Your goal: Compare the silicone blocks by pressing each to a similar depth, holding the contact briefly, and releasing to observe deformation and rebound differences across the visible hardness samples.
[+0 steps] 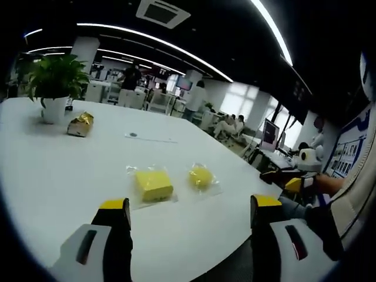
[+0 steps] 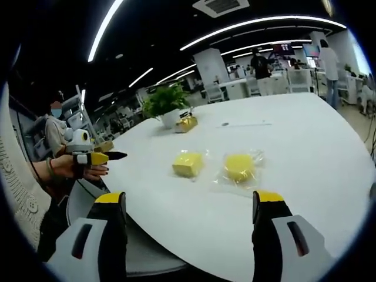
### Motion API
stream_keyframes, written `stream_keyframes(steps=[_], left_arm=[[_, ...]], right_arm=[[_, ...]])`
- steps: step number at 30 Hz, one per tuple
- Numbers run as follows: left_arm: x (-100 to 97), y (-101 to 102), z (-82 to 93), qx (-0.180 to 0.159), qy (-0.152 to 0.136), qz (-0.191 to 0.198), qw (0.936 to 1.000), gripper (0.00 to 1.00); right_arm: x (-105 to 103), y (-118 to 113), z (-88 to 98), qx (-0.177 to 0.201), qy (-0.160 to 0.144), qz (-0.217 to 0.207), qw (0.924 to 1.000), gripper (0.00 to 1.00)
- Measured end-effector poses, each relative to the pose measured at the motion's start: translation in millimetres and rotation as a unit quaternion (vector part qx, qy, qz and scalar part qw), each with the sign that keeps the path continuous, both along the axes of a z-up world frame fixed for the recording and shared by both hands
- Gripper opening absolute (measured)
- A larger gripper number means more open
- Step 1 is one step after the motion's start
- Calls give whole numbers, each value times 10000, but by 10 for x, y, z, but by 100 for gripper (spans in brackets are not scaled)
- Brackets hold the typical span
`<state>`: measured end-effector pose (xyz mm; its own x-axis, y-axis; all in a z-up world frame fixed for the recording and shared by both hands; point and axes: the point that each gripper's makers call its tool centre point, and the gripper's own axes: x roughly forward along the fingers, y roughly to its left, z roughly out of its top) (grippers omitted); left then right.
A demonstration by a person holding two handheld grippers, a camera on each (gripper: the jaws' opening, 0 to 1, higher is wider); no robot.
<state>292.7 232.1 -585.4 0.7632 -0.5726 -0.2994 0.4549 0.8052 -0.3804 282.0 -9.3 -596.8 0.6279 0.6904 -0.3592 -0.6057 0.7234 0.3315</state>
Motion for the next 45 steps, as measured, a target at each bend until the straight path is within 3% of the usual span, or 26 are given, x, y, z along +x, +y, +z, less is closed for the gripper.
stream_keyframes(steps=[12, 27, 45], left_arm=[[-24, 60, -57, -58, 45, -50, 10000, 82], [-44, -53, -56, -13, 113, -262, 9996, 81], [-115, -26, -48, -6, 151, -163, 9998, 81]], right_arm=[[-106, -12, -59, -128, 91, 3, 9999, 81], [-137, -53, -52, -111, 44, -190, 9997, 79], [-164, 49, -136, -148, 81, -36, 9999, 78]])
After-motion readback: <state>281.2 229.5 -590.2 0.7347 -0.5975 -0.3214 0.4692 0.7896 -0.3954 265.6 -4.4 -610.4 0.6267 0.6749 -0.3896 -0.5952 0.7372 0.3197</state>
